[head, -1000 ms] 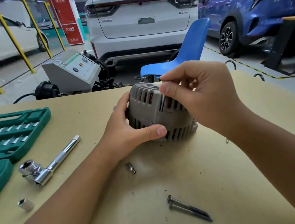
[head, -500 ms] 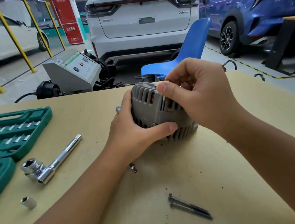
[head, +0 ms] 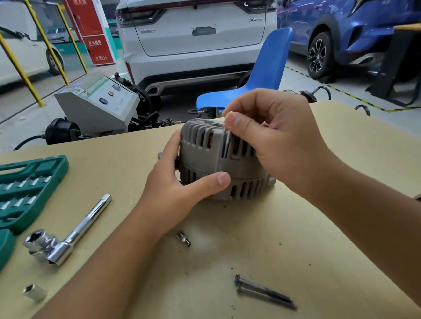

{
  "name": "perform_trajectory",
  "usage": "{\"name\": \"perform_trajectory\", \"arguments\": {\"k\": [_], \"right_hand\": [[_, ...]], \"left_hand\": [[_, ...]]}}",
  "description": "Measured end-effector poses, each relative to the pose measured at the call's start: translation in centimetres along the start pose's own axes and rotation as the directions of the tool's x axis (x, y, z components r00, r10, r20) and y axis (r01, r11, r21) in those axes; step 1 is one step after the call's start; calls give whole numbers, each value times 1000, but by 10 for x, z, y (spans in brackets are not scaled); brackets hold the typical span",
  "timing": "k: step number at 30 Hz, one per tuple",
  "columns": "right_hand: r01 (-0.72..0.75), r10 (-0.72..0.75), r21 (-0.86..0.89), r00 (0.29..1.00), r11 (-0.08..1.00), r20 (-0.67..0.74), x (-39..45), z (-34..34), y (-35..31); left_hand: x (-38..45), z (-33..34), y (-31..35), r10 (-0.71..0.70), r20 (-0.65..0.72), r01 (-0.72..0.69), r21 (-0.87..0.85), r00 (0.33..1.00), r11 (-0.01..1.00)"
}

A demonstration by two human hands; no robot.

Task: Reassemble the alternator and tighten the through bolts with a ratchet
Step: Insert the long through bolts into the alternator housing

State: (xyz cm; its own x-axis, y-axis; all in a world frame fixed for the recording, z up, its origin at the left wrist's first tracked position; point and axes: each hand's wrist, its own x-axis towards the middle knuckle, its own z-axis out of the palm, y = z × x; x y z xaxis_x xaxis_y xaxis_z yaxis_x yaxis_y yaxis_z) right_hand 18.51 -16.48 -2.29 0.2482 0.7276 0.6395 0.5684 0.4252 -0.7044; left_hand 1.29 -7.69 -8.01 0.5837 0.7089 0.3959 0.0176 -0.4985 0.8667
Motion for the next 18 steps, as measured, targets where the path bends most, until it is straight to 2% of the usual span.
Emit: {"name": "perform_trajectory", "arguments": {"k": [3,5,7,9,12,14,16,18], "right_hand": [[-85,100,123,988,989,-115,8,-3,-6],[-71,128,245,967,967,-222,19,-16,-15],[14,40,207,967,978,-253,27,-31,-23],[15,9,101,972,995,-235,31,-41,-22],[-221,220,17,959,975,-179,35,-55,0],[-381,404,169,906,909,-127,38,-64,15],[-460,514,322,852,827,-103,36,-69,27],[-512,560,289,820,809,-115,27,-74,39]], "left_hand": [[-1,1,0,-20,-22,20,-10,1000,1000],[-1,2,-1,-37,-42,38,19,998,999],[-2,5,-1,-42,-60,45,50,997,998],[-2,9,1,-33,-86,41,91,996,995],[-1,12,3,-30,-131,44,105,991,993],[0,11,3,-24,-118,38,119,993,992],[1,8,3,-15,-97,27,126,995,992],[2,5,3,-11,-79,21,124,997,992]]}}
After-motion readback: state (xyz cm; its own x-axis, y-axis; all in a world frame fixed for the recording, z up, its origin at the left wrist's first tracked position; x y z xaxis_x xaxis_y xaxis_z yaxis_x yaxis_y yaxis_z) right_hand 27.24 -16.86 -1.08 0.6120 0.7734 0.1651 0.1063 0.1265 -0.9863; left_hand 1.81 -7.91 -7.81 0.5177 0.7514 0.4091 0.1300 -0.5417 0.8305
